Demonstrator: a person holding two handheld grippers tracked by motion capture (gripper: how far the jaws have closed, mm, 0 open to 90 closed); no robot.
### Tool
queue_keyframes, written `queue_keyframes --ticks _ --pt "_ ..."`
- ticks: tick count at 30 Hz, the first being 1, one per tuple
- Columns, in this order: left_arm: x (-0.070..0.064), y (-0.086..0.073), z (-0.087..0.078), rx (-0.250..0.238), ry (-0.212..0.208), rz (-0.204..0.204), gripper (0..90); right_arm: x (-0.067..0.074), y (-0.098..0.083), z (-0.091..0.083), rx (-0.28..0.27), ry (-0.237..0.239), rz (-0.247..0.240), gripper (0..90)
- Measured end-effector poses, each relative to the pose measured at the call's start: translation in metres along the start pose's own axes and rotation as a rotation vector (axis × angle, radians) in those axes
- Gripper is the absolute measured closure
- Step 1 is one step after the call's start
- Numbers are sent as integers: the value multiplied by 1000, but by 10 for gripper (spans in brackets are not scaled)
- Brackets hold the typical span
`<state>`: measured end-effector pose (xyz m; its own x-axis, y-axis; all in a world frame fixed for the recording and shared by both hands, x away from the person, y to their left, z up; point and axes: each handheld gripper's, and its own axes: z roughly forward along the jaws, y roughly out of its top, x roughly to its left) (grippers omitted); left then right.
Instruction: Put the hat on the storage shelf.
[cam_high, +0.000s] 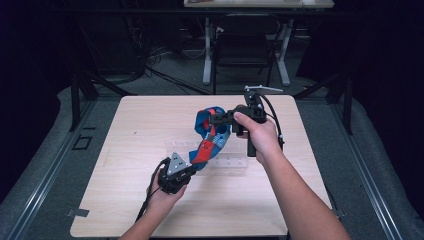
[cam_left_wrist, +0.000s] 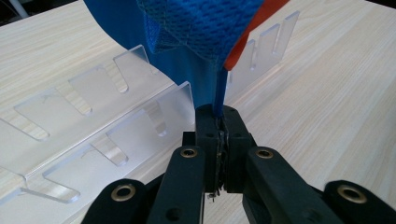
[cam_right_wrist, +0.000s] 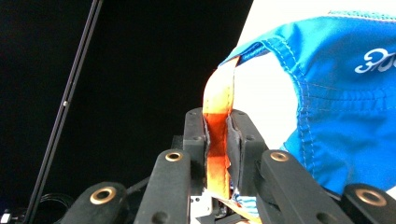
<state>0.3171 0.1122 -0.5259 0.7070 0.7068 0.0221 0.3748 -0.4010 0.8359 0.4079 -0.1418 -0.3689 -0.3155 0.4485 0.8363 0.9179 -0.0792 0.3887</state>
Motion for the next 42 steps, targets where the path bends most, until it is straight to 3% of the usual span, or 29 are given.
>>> queue_keyframes --ticks 11,22,33,42 --pt "-1 -2 0 -7 9 -7 874 -4 -2 -1 -2 3 7 785" --pt "1 -3 -5 -21 11 -24 851 -15 -2 -6 -16 -49 16 785" --pt "5 -8 -19 -59 15 -46 674 -32 -6 -11 -32 -84 47 784" --pt "14 -13 -27 -53 35 -69 633 -42 -8 -15 -34 -118 47 784"
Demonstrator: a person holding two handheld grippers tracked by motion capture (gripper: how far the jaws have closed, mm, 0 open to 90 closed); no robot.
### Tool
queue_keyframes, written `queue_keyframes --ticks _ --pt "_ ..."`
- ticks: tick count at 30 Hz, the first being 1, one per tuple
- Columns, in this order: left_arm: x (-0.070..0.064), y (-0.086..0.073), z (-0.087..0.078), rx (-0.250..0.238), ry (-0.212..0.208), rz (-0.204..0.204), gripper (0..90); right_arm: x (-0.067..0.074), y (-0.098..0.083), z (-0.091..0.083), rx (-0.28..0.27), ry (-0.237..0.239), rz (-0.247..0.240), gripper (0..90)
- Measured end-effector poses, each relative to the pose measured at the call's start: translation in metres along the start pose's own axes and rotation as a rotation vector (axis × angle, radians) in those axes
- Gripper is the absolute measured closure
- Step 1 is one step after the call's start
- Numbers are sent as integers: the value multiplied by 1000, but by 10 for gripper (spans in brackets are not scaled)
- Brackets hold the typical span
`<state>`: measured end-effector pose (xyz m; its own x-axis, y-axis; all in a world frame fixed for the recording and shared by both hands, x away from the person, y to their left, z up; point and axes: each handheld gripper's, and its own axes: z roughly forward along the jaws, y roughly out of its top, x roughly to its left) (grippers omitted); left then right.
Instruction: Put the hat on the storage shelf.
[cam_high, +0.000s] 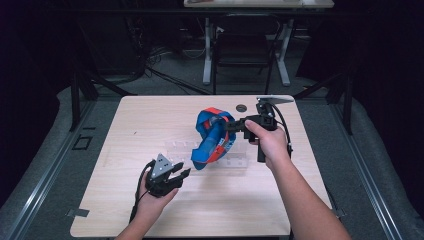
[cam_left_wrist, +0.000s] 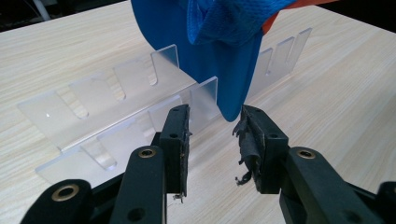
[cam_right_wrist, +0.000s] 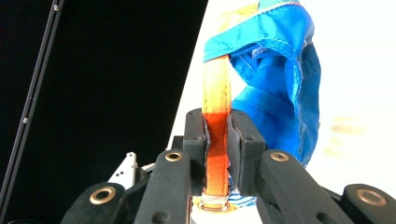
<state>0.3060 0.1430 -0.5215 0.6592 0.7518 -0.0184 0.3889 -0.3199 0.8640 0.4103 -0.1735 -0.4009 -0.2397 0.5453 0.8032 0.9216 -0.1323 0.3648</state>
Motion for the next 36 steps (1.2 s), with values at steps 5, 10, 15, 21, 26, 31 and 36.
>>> queue_keyframes --ticks 5,10,15,21,26,31,36 --pt "2 -2 -2 19 3 2 619 -5 -2 1 3 -8 4 784" --pt "8 -7 -7 38 11 -19 610 -12 -4 2 4 -20 20 783" --pt "13 -10 -14 41 8 -36 587 -14 -6 0 8 -29 13 782" --pt "23 -19 -31 38 31 -56 548 -17 -8 -1 12 -45 5 780" --pt "33 -29 -38 31 52 -90 530 -20 -9 -1 17 -77 3 780" --pt "42 -40 -41 37 77 -110 508 -22 -10 -2 24 -84 1 776" --pt "50 -45 -40 52 81 -144 497 -23 -11 -7 20 -92 3 733"
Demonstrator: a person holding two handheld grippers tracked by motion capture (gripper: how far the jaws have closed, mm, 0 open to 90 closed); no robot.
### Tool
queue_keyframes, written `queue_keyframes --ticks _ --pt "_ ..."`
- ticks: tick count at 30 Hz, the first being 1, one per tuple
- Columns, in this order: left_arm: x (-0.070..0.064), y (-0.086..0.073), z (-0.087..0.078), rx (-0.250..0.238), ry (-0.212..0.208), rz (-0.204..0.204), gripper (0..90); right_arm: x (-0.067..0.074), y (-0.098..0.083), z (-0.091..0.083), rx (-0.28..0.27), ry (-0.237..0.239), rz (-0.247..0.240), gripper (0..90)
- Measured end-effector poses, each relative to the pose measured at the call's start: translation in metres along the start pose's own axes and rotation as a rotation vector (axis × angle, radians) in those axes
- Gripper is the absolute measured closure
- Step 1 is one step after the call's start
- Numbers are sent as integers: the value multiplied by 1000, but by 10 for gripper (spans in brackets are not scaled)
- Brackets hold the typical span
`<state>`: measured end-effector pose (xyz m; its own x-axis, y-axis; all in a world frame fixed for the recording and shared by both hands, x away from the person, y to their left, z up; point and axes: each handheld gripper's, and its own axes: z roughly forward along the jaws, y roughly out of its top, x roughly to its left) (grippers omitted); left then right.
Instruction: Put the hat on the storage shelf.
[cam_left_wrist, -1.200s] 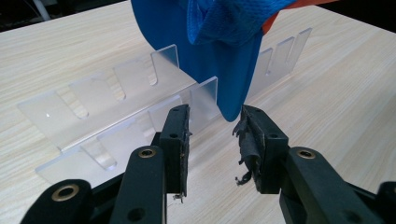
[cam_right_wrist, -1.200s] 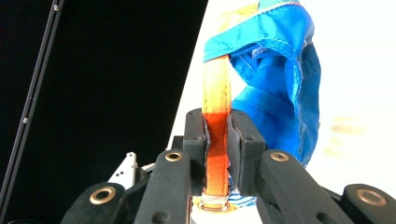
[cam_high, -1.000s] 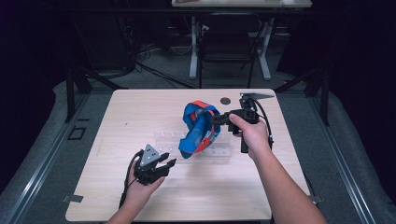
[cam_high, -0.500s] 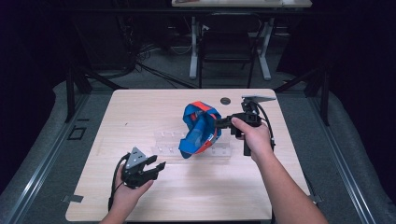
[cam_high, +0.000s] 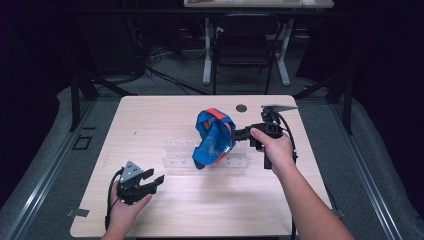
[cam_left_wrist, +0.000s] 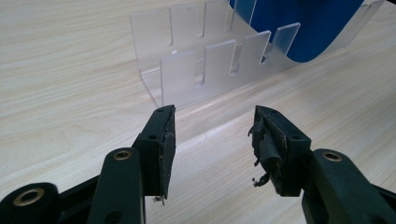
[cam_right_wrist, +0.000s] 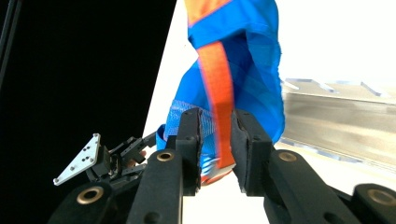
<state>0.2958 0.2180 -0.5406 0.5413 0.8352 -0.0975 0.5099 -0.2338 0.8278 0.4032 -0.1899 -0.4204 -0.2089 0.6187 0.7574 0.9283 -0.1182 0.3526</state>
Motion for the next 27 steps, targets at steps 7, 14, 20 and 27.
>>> queue_keyframes --ticks 7,14,20,27 --pt "4 -3 3 11 4 -10 494 -3 -2 -9 -17 -6 0 670" --pt "6 -7 7 29 14 -19 483 -7 -10 -15 -21 -49 -21 607" --pt "8 -7 7 34 19 -22 469 -13 -18 -18 -42 -90 -67 548" --pt "9 -8 9 39 21 -23 465 -17 -28 -21 -65 -115 -96 502"
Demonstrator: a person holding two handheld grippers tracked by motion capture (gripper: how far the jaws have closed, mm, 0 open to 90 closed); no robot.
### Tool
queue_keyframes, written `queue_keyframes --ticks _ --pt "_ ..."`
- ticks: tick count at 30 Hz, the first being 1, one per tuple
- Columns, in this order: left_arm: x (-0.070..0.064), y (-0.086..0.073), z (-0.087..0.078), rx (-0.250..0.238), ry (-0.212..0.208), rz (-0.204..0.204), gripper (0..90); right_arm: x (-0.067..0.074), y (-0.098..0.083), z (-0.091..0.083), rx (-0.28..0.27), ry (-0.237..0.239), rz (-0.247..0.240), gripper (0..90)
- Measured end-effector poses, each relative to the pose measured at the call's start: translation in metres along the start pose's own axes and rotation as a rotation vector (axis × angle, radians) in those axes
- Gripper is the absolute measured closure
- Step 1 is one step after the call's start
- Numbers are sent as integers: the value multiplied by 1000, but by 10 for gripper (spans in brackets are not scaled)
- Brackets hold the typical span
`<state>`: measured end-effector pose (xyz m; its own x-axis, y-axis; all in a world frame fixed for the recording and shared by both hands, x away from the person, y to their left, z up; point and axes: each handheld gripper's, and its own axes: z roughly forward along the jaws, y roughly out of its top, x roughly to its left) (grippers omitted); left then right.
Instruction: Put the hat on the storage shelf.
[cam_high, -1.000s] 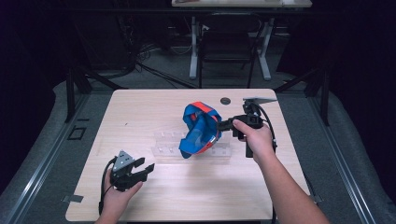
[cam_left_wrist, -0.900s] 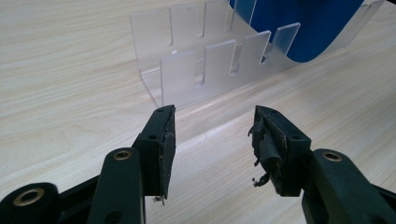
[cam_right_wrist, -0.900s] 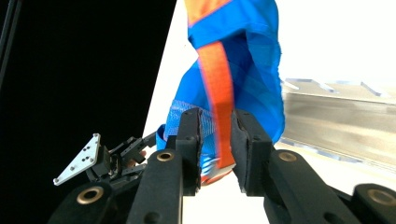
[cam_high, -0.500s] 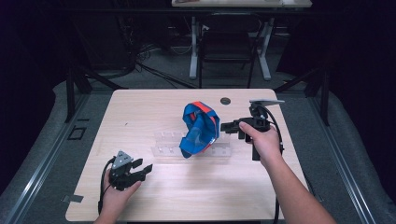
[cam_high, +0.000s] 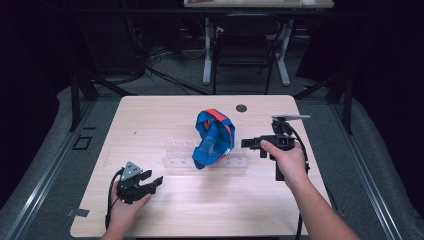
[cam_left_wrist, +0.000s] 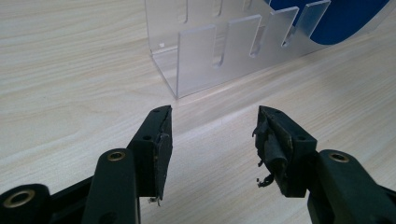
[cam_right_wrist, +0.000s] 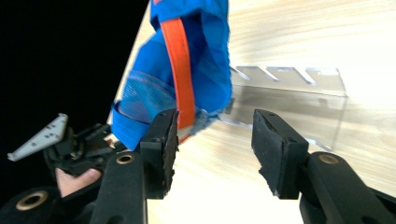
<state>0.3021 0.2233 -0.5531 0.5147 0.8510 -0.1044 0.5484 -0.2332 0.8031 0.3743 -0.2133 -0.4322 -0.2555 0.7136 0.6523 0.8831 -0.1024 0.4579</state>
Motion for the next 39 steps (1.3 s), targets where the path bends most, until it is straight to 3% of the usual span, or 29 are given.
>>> queue_keyframes --ticks 3,8,17,39 --pt "1 0 0 3 0 -2 465 -3 -9 -1 -8 -26 -26 494" --pt "2 0 0 11 -5 -5 465 -8 -19 -3 -8 -33 -29 491" --pt "1 -1 1 11 0 -2 464 -15 -41 -3 -12 -107 -89 474" --pt "-1 -2 4 15 -6 -1 463 -47 -94 -4 -41 -177 -100 482"
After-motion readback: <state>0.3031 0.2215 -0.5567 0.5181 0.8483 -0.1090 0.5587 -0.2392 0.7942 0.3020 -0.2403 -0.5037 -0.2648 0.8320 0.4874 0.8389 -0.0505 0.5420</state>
